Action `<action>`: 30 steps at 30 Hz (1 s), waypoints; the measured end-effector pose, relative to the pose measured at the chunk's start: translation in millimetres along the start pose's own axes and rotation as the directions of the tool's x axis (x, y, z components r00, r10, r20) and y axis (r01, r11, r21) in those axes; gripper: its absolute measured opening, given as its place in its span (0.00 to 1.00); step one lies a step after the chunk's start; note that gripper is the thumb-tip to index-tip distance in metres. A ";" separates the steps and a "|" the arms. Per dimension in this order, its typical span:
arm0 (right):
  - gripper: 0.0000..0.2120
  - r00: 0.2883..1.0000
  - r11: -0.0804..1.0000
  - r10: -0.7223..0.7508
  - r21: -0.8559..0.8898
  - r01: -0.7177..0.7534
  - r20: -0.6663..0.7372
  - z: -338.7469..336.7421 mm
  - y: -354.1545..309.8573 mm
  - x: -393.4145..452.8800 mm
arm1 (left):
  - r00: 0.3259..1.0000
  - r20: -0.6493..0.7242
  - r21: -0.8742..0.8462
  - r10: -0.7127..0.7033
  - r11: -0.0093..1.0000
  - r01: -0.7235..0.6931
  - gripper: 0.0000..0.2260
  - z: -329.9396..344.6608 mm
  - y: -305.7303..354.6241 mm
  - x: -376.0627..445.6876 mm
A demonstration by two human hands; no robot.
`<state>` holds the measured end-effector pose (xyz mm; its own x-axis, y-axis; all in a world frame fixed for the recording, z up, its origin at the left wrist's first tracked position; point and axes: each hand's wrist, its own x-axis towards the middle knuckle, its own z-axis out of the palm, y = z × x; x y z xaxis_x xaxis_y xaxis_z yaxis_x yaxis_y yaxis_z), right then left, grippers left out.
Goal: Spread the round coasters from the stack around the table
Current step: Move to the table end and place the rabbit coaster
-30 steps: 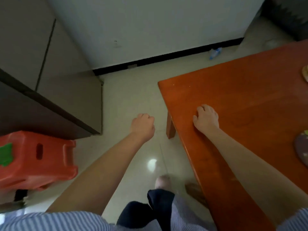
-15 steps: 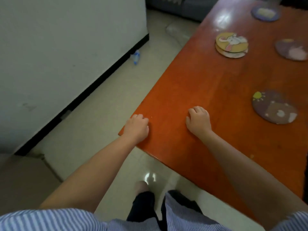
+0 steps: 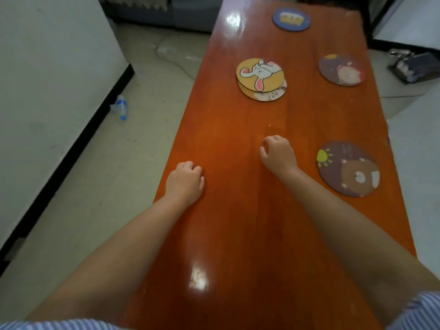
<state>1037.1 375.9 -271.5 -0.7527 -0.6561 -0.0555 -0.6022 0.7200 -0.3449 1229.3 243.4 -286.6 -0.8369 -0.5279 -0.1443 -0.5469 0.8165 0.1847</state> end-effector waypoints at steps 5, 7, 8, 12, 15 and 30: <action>0.14 0.999 1.000 0.013 0.001 -0.013 -0.048 4.0 10.8 98.8 | 0.996 -0.083 -0.067 -0.012 0.998 0.006 0.16 5.1 -1.7 76.1; 0.15 0.997 1.000 0.016 0.009 -0.016 -0.078 8.9 13.3 134.1 | 0.997 -0.070 -0.084 -0.008 0.996 0.002 0.18 10.5 -3.5 99.7; 0.15 0.996 1.000 0.016 0.009 -0.015 -0.085 11.2 14.4 149.8 | 0.998 -0.063 -0.090 0.002 0.996 -0.007 0.19 13.6 -5.7 109.5; 0.16 0.999 1.000 -0.008 -0.027 0.007 -0.054 20.4 20.7 199.9 | 0.995 -0.039 -0.059 0.096 0.993 -0.098 0.21 19.3 -23.2 138.3; 0.17 0.999 0.998 -0.030 -0.051 0.029 -0.016 21.4 27.2 223.6 | 0.986 -0.038 -0.028 0.160 0.986 -0.162 0.22 19.6 -30.6 144.2; 0.13 0.944 0.802 -0.329 -0.534 0.268 -0.019 4.0 28.8 196.9 | 0.985 -0.102 0.080 0.137 0.988 -0.129 0.17 13.8 -20.2 130.9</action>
<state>872.7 266.6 -296.1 -0.5180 -0.8517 0.0790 -0.8268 0.5222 0.2090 1131.1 160.9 -322.7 -0.9014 -0.4325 -0.0175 -0.4312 0.8937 0.1239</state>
